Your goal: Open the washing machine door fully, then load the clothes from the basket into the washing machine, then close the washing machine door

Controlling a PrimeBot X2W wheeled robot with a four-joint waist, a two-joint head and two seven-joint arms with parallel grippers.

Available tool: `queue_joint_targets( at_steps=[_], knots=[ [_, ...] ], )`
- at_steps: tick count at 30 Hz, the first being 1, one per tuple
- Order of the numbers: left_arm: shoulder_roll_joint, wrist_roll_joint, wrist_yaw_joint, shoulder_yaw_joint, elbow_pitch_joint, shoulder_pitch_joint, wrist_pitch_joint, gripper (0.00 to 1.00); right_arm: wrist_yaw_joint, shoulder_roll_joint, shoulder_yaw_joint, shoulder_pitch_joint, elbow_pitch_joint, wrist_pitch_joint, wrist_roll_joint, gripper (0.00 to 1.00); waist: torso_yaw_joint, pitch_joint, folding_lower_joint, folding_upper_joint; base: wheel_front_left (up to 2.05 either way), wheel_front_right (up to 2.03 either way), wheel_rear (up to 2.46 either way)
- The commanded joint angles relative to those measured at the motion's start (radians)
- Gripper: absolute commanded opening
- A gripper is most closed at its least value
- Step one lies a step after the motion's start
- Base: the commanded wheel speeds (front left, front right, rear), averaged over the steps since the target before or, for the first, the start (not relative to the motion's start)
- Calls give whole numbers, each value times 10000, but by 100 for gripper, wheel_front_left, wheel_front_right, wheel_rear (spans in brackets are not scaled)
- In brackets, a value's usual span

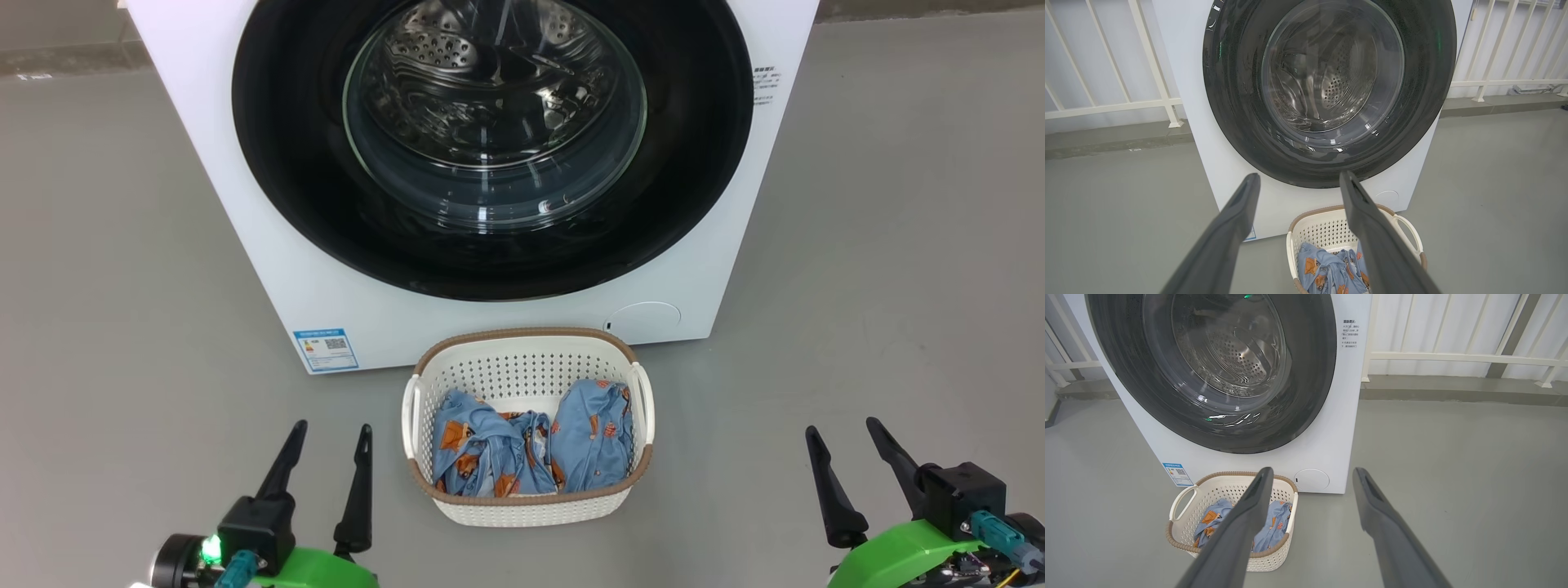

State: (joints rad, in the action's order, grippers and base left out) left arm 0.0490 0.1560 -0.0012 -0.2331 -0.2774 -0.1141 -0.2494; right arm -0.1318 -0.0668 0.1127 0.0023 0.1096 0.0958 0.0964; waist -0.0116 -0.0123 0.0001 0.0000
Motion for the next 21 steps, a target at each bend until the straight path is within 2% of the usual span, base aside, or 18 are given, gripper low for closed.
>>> queue_joint_targets(
  at_steps=[1,21],
  knots=[
    [85,-80,107,286,167,-476,-124,100,11,-81,-267,-40,-316,108,-85,100,2,2,0,0,0,0,0],
    [53,107,233,353,-146,-540,-124,100,11,-74,-389,9,-463,129,67,100,-16,-16,0,0,0,0,0]
  ],
)
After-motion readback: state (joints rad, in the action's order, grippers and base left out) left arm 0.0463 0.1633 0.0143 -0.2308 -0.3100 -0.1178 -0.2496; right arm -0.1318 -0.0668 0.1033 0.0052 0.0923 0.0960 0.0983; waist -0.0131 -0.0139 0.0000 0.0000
